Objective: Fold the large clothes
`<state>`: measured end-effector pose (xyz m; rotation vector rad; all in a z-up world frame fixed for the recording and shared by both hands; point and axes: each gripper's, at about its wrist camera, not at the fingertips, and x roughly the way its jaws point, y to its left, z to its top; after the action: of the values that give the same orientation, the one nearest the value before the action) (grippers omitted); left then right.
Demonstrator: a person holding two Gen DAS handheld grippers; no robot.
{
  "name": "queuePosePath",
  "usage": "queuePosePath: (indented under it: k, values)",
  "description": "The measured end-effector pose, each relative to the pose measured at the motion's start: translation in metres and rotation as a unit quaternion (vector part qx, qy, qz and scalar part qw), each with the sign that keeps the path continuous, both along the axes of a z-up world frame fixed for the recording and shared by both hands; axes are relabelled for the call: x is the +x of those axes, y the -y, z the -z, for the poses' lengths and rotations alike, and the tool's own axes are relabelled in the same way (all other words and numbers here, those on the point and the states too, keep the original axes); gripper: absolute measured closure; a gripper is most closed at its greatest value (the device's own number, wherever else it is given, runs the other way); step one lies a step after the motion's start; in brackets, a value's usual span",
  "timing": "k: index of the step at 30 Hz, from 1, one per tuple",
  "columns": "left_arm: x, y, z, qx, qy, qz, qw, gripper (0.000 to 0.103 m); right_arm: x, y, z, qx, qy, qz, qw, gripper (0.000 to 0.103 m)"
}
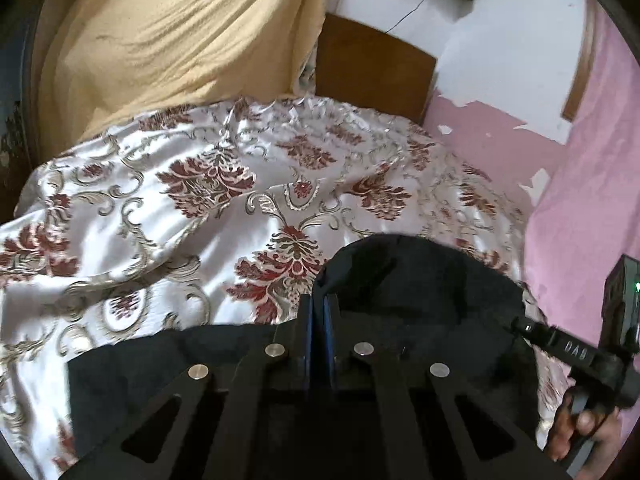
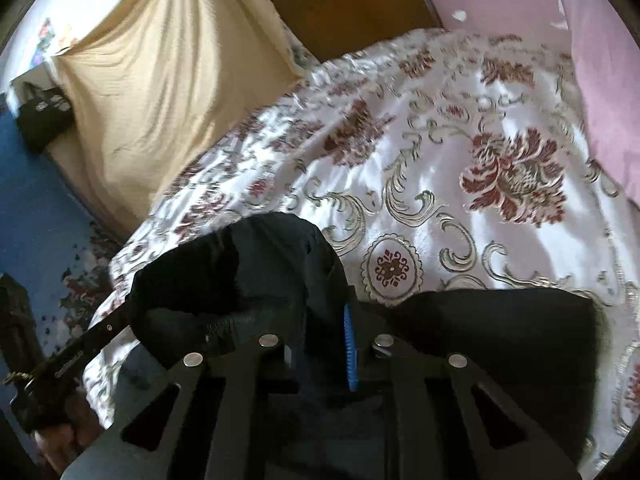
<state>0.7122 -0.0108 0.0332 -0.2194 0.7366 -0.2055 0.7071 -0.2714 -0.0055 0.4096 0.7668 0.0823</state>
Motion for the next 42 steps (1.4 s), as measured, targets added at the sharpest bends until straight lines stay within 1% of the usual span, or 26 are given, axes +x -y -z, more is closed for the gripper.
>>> queuePosePath:
  k: [3, 4, 6, 10, 12, 16, 20, 22, 24, 28, 30, 33, 36, 37, 38, 40, 42]
  values:
    - [-0.043, -0.015, -0.019, -0.006, 0.026, 0.008, 0.9996, 0.097, -0.036, -0.001, -0.023, -0.020, 0.030, -0.023, 0.999, 0.090]
    - [-0.052, -0.017, -0.022, -0.007, 0.031, 0.009, 0.9994, 0.098, -0.046, 0.000, -0.027, -0.023, 0.038, -0.030, 0.999, 0.090]
    - [-0.080, -0.020, -0.030, -0.001, 0.041, 0.022, 0.9989, 0.098, -0.078, -0.003, -0.040, -0.038, 0.057, -0.047, 0.997, 0.090]
    - [-0.135, -0.026, -0.039, 0.003, 0.060, 0.041, 0.9973, 0.098, -0.132, -0.009, -0.053, -0.077, 0.085, -0.072, 0.991, 0.091]
    - [-0.153, -0.028, -0.037, 0.000, 0.061, 0.045, 0.9971, 0.098, -0.161, -0.017, -0.055, -0.115, 0.097, -0.081, 0.985, 0.091]
    - [-0.188, -0.029, -0.022, -0.007, 0.059, 0.047, 0.9971, 0.098, -0.197, -0.018, -0.048, -0.125, 0.099, -0.083, 0.984, 0.093]
    - [-0.202, -0.032, -0.002, -0.024, 0.046, 0.042, 0.9978, 0.099, -0.220, -0.017, -0.033, -0.131, 0.097, -0.083, 0.983, 0.094]
    - [-0.203, -0.034, 0.009, -0.031, 0.036, 0.040, 0.9981, 0.099, -0.222, -0.016, -0.025, -0.131, 0.090, -0.084, 0.984, 0.094]
    - [-0.202, -0.035, 0.022, -0.028, 0.025, 0.035, 0.9987, 0.099, -0.219, -0.016, -0.017, -0.133, 0.083, -0.084, 0.984, 0.094]
    - [-0.187, -0.032, 0.053, 0.000, -0.001, 0.027, 0.9996, 0.099, -0.205, -0.021, 0.012, -0.169, 0.044, -0.088, 0.981, 0.094]
    - [-0.180, -0.032, 0.065, 0.003, -0.013, 0.026, 0.9996, 0.099, -0.194, -0.021, 0.032, -0.183, 0.021, -0.088, 0.979, 0.095]
    - [-0.170, -0.030, 0.079, 0.015, -0.022, 0.031, 0.9992, 0.099, -0.183, -0.016, 0.050, -0.183, 0.009, -0.085, 0.979, 0.095]
    - [-0.166, -0.029, 0.078, 0.024, -0.025, 0.039, 0.9987, 0.098, -0.177, -0.015, 0.052, -0.187, 0.010, -0.084, 0.979, 0.095]
    - [-0.169, -0.030, 0.074, 0.023, -0.022, 0.042, 0.9986, 0.098, -0.176, -0.015, 0.052, -0.190, 0.011, -0.084, 0.978, 0.095]
    - [-0.171, -0.032, 0.071, 0.022, -0.020, 0.041, 0.9987, 0.095, -0.178, -0.017, 0.054, -0.193, 0.013, -0.085, 0.977, 0.095]
    - [-0.179, -0.037, 0.061, 0.023, -0.015, 0.038, 0.9989, 0.095, -0.183, -0.020, 0.056, -0.193, 0.017, -0.085, 0.977, 0.095]
    - [-0.190, -0.042, 0.049, 0.024, -0.013, 0.046, 0.9986, 0.095, -0.187, -0.020, 0.054, -0.190, 0.024, -0.083, 0.978, 0.095]
